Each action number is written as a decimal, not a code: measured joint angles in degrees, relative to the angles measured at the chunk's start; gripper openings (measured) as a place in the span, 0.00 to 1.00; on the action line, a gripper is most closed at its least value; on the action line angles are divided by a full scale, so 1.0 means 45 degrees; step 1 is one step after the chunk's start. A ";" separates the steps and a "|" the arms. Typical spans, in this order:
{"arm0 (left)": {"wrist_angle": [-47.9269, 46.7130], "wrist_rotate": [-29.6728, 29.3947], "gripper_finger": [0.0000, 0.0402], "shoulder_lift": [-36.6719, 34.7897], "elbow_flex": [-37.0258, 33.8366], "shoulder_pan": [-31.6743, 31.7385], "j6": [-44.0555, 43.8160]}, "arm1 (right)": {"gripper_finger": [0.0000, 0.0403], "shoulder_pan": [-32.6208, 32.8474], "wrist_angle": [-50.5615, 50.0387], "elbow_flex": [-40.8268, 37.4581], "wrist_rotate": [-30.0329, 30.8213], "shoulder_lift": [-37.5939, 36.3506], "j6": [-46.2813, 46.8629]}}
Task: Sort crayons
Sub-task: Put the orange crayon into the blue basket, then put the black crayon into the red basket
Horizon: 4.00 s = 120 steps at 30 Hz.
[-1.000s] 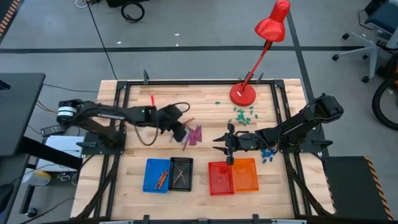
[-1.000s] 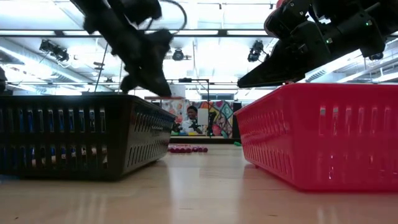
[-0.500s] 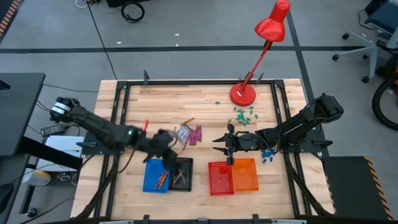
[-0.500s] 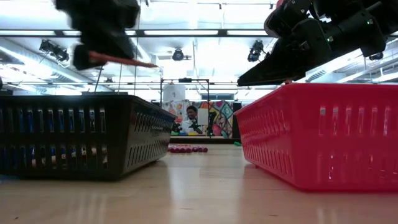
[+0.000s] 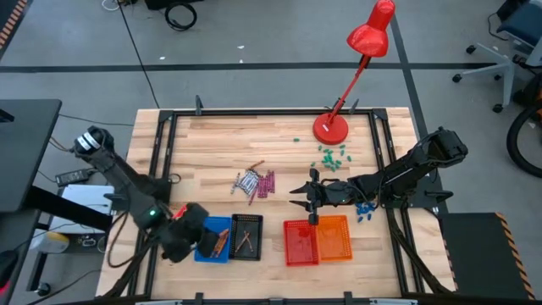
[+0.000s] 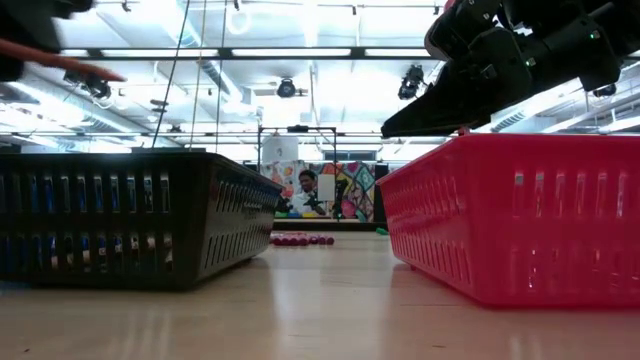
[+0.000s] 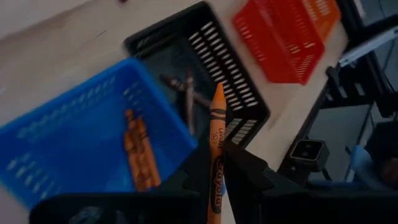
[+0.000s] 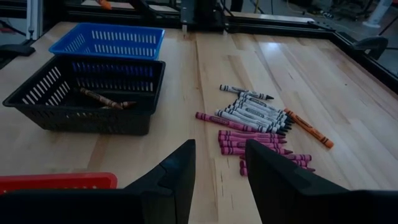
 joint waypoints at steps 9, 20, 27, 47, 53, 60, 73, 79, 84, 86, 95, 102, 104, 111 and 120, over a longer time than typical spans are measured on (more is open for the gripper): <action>-0.1175 -0.0331 0.13 0.1259 -0.0005 -0.0536 -0.2122 | 0.36 0.0000 0.0000 0.0000 0.0000 -0.0001 0.0000; -0.1480 0.0674 0.13 0.3087 -0.0005 -0.0446 -0.5171 | 0.36 0.0000 0.0000 0.0000 0.0004 0.0000 0.0000; -0.1531 0.1078 0.17 0.3533 -0.0005 -0.0212 -0.5221 | 0.36 0.0000 0.0005 0.0000 0.0005 0.0000 0.0000; 0.0400 0.0091 0.36 0.0689 0.0015 0.1337 0.2037 | 0.36 -0.0006 0.0101 0.0000 0.0040 0.0000 -0.0011; -0.0254 -0.0722 0.36 0.0673 0.0005 0.3661 0.4047 | 0.36 -0.0015 0.0097 0.0000 0.0097 0.0000 -0.0010; -0.0400 0.0067 0.36 0.1059 -0.0006 0.6618 0.6233 | 0.36 -0.0015 0.0092 0.0000 0.0097 0.0000 -0.0044; 0.0163 0.1961 0.36 0.3766 -0.0005 0.9073 0.8599 | 0.36 -0.0015 0.0061 -0.0005 0.0102 -0.0003 -0.0102; 0.0150 0.2007 0.36 0.4580 -0.0005 0.9235 0.8859 | 0.36 -0.0015 0.0078 -0.0005 0.0102 0.0000 -0.0102; -0.0183 0.2011 0.36 0.4973 -0.0010 0.9317 0.8832 | 0.36 -0.0015 0.0080 -0.0004 0.0102 -0.0001 -0.0102; -0.0168 0.2313 0.36 0.5029 -0.0009 0.9440 0.8803 | 0.36 -0.0015 0.0078 0.0000 0.0097 0.0000 -0.0102; -0.0152 0.3542 0.18 0.5017 -0.0102 0.9971 0.9441 | 0.36 0.0097 0.0131 0.0000 0.0039 0.0000 -0.0102; -0.0244 0.3619 0.04 0.4886 -0.0128 1.0008 0.9785 | 0.36 0.0156 0.0110 0.0000 0.0029 0.0000 -0.0126; -0.0265 0.3639 0.04 0.4649 -0.0181 0.9941 0.9843 | 0.36 0.0174 0.0087 0.0000 0.0000 0.0000 -0.0131; -0.0762 0.2915 0.08 0.3286 -0.0211 0.9676 0.9879 | 0.36 0.0335 0.0376 0.0000 -0.0311 -0.0001 -0.0580; 0.2634 0.0806 0.09 0.2594 -0.0199 0.9036 1.2297 | 0.36 -0.0213 0.1344 0.0000 0.0219 0.0000 0.0600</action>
